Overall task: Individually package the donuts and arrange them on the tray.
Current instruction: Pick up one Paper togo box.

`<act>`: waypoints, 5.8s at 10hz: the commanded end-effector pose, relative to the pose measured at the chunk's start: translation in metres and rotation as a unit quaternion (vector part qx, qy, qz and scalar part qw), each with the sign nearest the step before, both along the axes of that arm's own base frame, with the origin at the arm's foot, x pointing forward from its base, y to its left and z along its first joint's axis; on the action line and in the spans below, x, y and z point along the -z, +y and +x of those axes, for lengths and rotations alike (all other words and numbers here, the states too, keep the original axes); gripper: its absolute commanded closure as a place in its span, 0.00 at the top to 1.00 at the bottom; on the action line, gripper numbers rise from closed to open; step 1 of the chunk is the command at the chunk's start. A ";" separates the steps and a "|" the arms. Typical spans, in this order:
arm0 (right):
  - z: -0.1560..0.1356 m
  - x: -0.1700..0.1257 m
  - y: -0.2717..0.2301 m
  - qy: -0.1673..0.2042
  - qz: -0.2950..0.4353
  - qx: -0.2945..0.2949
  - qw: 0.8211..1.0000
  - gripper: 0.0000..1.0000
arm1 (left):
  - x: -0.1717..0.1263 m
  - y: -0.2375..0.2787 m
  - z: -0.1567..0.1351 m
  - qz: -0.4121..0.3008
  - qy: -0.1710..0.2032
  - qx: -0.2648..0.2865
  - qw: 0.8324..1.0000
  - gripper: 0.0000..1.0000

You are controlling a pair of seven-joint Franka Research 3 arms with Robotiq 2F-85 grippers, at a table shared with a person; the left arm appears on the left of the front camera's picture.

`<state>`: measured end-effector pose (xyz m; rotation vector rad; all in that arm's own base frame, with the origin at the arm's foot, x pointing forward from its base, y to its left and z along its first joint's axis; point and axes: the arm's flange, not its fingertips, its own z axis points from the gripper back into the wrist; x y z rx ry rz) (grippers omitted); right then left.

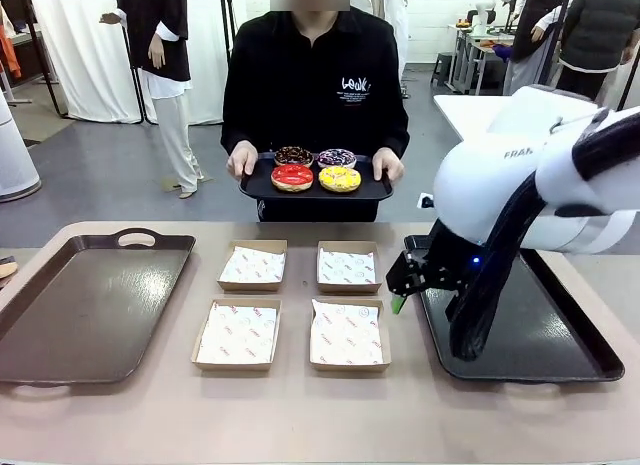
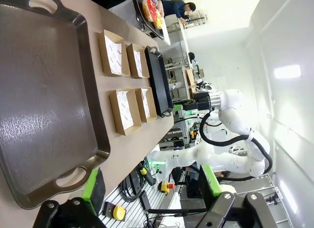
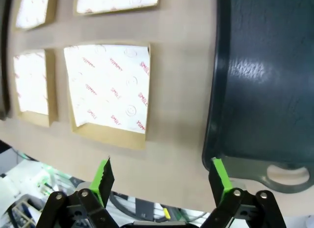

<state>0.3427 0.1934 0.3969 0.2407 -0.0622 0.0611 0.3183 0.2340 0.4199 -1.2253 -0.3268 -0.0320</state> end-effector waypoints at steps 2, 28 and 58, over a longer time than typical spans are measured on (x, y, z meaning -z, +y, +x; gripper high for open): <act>0.000 0.000 0.000 0.000 0.000 0.000 1.000 1.00 | -0.001 0.001 -0.001 -0.005 -0.005 -0.003 1.000 1.00; 0.041 0.081 0.083 -0.004 -0.086 0.027 0.996 0.42 | -0.001 0.001 -0.001 -0.005 -0.005 -0.003 1.000 1.00; 0.137 -0.122 0.061 -0.013 -0.078 0.020 0.997 0.00 | -0.001 0.001 -0.001 -0.005 -0.005 -0.003 1.000 1.00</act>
